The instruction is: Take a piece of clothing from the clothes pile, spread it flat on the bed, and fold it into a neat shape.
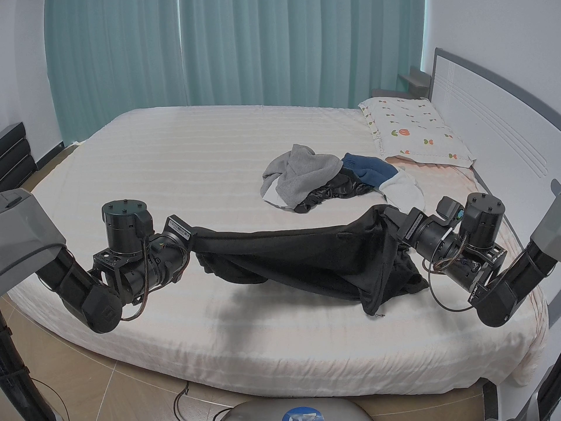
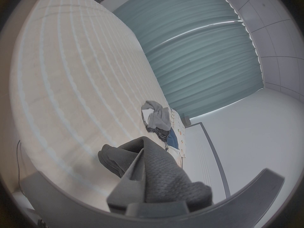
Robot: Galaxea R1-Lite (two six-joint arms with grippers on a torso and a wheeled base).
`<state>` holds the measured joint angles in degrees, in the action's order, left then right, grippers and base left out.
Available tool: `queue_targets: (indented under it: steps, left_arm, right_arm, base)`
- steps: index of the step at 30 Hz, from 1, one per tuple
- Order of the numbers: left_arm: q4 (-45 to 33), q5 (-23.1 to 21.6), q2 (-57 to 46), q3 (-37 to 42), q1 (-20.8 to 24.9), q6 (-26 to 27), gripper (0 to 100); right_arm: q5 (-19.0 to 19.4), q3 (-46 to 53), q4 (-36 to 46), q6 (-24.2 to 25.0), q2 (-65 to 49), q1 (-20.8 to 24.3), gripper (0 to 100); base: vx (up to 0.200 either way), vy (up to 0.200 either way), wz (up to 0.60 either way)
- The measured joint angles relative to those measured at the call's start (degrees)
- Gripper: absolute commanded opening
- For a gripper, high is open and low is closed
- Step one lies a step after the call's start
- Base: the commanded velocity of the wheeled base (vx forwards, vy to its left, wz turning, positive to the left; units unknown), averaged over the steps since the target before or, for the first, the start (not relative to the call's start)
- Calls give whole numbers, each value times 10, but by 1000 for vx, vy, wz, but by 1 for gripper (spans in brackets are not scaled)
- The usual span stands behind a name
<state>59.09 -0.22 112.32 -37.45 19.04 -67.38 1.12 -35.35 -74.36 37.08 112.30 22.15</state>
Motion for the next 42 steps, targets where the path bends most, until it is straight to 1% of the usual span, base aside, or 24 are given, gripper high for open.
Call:
queue_targets:
  steps: [4, 12, 21, 29, 35, 42]
  left_arm:
    - [13, 0, -2, 0, -7, 15, 0]
    - [25, 1, -7, 5, -12, 21, 0]
    - [25, 0, -13, 8, -12, 21, 0]
    - [24, 1, -19, 10, -10, 22, 0]
    - [23, 1, -27, 10, -10, 22, 0]
    - [22, 1, -42, 15, -7, 29, 0]
  right_arm:
    - [1, -2, -23, 0, 2, -3, 0]
    - [6, -6, -26, 4, 4, -5, 0]
    - [0, -20, -57, 32, 16, -4, 0]
    - [-1, -24, -83, 34, 25, -4, 0]
    - [-3, -22, -130, 33, 25, -4, 0]
    - [-2, -21, -138, 33, 26, -4, 0]
  base:
    - [0, 200, 0]
    - [0, 200, 0]
    - [0, 200, 0]
    - [0, 200, 0]
    - [0, 200, 0]
    - [0, 200, 0]
